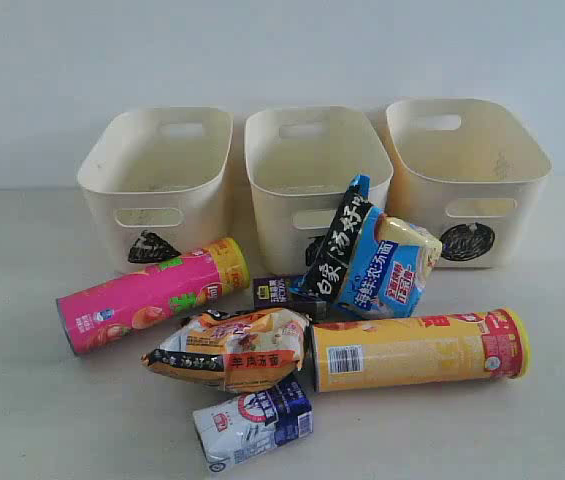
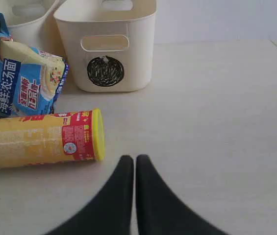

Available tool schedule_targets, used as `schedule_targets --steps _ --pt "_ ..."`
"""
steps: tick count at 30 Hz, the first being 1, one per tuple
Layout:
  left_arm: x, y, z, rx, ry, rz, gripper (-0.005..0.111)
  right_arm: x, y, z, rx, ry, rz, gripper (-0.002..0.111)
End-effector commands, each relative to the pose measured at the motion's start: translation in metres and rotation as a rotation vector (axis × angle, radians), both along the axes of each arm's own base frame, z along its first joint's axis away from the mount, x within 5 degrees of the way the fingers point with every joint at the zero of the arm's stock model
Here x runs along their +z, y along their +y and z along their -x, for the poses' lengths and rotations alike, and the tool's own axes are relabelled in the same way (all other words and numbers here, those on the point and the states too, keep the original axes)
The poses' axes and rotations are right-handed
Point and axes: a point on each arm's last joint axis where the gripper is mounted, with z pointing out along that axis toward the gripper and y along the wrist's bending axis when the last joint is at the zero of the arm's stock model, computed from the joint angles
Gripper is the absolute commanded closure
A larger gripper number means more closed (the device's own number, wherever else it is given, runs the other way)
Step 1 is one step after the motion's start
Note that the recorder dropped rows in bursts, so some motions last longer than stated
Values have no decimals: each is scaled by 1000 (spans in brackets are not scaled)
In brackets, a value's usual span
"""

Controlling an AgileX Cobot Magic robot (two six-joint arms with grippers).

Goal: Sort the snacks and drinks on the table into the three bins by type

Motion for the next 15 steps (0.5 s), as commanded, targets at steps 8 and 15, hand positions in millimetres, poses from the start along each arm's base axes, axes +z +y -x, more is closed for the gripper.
schedule_targets --steps 8,15 --pt "1 0 0 2 -9 -3 102 3 -1 0 -5 -21 18 108" --pt "1 0 0 2 -9 -3 102 9 -1 -1 -11 -82 32 108"
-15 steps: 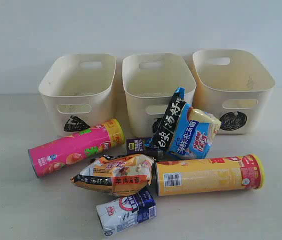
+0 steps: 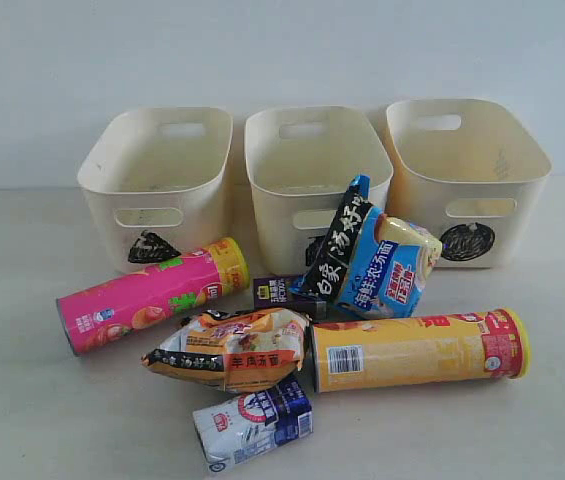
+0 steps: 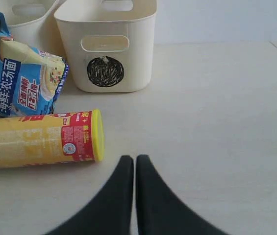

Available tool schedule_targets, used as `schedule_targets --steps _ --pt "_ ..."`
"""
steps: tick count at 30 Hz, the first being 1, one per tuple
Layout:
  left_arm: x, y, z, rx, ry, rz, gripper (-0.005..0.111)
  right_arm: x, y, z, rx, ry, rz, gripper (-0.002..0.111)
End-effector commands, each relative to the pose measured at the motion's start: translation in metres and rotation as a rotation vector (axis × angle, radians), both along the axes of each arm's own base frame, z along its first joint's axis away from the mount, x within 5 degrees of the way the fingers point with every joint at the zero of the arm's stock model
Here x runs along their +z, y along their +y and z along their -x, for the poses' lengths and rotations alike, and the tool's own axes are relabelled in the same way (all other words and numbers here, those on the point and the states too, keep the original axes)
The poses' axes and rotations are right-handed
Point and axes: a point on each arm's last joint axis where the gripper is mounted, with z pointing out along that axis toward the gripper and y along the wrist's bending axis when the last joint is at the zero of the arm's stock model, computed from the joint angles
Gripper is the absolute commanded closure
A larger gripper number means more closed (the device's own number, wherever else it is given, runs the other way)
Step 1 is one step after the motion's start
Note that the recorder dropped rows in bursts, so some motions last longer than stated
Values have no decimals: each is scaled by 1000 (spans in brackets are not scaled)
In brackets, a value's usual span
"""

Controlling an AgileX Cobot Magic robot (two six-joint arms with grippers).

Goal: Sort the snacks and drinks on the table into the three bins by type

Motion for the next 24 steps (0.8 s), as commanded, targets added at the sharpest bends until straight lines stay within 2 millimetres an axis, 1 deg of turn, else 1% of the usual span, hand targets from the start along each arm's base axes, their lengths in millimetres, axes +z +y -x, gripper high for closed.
schedule_targets --steps 1,3,5,7,11,12,13,14,16,17,18,19,20,23,24 --pt "1 0 0 2 -9 -3 102 14 -2 -2 -21 -137 26 108" --pt "1 0 0 2 -9 -3 102 23 -4 -3 -39 -245 21 108" --pt "1 0 0 2 -9 -3 102 38 -6 -2 -64 -401 21 108" --pt "1 0 0 2 -9 -3 102 51 -8 1 -87 -549 21 108" --pt "1 0 0 2 -9 -3 102 71 -11 9 -125 -788 14 108" --pt "1 0 0 2 -9 -3 102 76 -12 13 -134 -861 -16 108" --pt "1 0 0 2 -9 -3 102 81 -14 17 -143 -927 -81 108" --pt "1 0 0 2 -9 -3 102 83 -15 18 -145 -952 -182 108" --pt "1 0 0 2 -9 -3 102 80 -17 16 -134 -916 -349 108" --pt "1 0 0 2 -9 -3 102 85 -15 14 -102 -849 -462 108" --pt "1 0 0 2 -9 -3 102 89 -13 14 -86 -801 -509 108" --pt "1 0 0 2 -9 -3 102 99 -11 14 -73 -741 -525 108" --pt "1 0 0 2 -9 -3 102 104 -11 13 -70 -723 -521 108" --pt "1 0 0 2 -9 -3 102 128 -9 11 -64 -709 -419 108" --pt "1 0 0 2 -9 -3 102 137 -8 7 -64 -707 -355 108"
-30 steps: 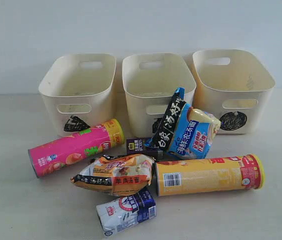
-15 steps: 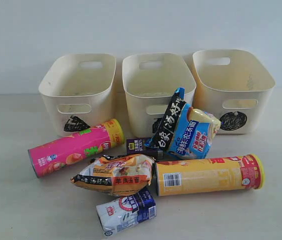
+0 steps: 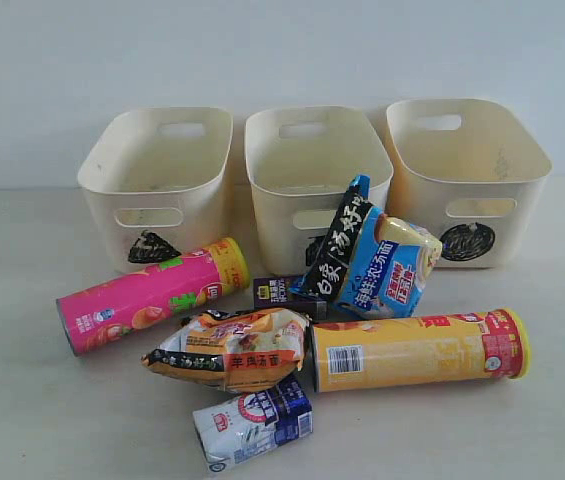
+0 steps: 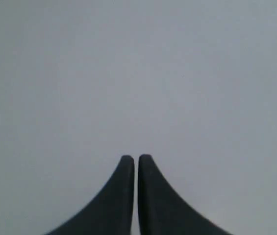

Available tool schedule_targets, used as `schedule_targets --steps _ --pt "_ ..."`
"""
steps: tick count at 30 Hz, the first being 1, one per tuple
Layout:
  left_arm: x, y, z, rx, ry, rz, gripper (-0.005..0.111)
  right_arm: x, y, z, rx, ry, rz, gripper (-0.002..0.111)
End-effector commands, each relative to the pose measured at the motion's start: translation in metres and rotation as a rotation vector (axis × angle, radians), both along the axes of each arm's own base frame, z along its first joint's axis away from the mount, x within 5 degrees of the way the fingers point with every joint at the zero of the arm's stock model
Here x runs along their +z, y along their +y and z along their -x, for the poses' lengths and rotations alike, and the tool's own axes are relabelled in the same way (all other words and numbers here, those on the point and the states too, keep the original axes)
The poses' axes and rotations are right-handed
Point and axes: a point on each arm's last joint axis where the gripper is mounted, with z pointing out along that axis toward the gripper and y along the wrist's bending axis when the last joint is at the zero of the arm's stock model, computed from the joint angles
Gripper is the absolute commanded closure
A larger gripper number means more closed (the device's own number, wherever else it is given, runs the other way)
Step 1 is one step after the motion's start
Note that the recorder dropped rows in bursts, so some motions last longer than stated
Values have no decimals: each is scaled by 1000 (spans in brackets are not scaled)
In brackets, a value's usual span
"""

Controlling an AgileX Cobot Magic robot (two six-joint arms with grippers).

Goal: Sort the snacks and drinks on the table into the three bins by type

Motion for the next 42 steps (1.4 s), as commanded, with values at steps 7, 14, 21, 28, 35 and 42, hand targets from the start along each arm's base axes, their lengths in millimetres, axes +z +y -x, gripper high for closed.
schedule_targets --steps 7,14,21,28,35,42 --pt "1 0 0 2 -9 -3 102 84 5 -58 -89 239 396 108" --pt "1 0 0 2 -9 -3 102 73 21 -134 215 1023 815 108" --pt "1 0 0 2 -9 -3 102 51 64 -171 612 1339 997 108" --pt "1 0 0 2 -9 -3 102 23 106 -183 813 1390 1175 108" --pt "1 0 0 2 -9 -3 102 14 149 -198 924 1369 1281 104" --pt "1 0 0 2 -9 -3 102 -3 175 -220 991 1441 1329 56"
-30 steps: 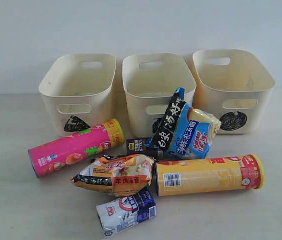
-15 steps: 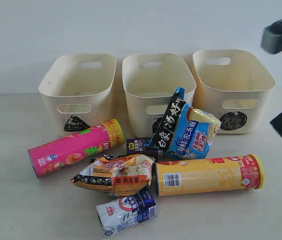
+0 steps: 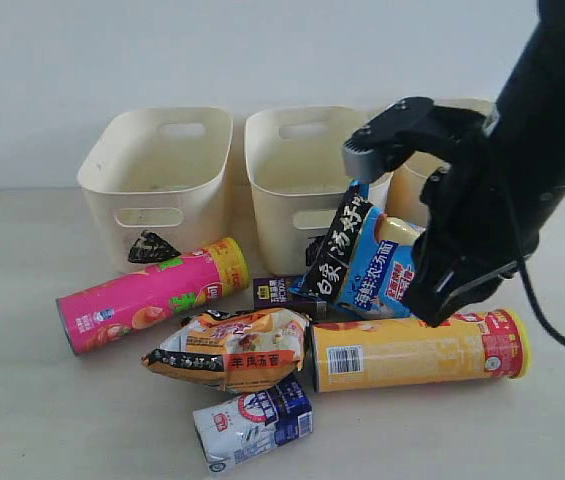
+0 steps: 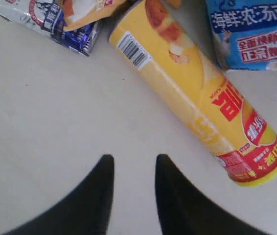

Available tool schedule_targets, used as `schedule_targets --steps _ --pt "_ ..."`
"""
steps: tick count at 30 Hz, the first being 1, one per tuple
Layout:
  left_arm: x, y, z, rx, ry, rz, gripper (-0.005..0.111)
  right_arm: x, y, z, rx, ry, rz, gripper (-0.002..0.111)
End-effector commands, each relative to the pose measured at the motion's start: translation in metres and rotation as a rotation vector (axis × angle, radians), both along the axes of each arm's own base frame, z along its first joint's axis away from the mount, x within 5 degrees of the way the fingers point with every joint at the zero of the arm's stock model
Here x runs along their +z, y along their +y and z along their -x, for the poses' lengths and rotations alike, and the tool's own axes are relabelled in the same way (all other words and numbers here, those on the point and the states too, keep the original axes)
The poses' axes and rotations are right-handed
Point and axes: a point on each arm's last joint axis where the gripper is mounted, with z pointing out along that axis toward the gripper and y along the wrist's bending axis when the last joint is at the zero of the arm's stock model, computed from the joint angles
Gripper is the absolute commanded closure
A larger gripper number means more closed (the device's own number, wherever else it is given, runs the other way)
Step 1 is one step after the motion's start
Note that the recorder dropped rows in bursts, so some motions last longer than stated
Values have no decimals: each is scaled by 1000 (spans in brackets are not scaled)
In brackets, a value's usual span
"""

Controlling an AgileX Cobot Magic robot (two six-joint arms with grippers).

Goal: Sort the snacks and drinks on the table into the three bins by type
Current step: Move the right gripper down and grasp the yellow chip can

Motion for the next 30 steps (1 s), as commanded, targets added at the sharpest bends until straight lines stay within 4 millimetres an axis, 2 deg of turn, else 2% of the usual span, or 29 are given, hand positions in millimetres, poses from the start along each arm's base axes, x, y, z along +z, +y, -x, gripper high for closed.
schedule_targets --steps 1,4,6,15,20,30 --pt "1 0 0 2 -9 -3 102 -11 14 -14 35 35 30 48" --pt "1 0 0 2 -9 -3 102 -20 19 -23 84 42 51 33" --pt "1 0 0 2 -9 -3 102 -28 22 -28 137 44 64 30" --pt "1 0 0 2 -9 -3 102 -65 38 -56 356 -79 74 30" --pt "1 0 0 2 -9 -3 102 -85 39 -65 474 -97 137 30" --pt "1 0 0 2 -9 -3 102 -122 42 -79 514 -101 198 30"
